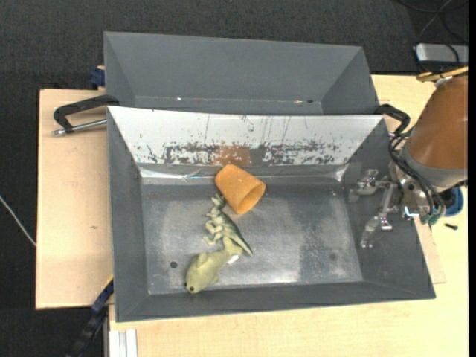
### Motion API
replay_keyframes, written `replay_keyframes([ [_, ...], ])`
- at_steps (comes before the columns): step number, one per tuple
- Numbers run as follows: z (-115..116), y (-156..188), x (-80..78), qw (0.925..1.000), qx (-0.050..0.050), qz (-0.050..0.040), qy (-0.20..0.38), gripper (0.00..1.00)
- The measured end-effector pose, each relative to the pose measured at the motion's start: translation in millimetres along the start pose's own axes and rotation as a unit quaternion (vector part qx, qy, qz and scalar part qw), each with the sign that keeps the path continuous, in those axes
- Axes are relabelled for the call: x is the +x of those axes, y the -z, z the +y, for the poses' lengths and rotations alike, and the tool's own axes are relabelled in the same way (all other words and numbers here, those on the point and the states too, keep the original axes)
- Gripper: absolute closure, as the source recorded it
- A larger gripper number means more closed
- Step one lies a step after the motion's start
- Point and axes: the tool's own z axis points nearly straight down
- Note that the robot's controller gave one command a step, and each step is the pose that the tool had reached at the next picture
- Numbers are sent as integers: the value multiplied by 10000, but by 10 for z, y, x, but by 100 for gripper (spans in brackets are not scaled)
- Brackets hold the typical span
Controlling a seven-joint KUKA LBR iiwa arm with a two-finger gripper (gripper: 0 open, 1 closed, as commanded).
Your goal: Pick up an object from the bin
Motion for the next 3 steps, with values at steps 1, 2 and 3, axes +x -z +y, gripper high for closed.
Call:
replay_keyframes([
  [1, 917, 295, -273, 9998, -13, -73, 211, 0],
  [2, 1859, -455, -467, 9944, -9, -21, 1058, 0],
  [3, 2565, -236, 72, 9664, -6, -30, 2571, 0],
])
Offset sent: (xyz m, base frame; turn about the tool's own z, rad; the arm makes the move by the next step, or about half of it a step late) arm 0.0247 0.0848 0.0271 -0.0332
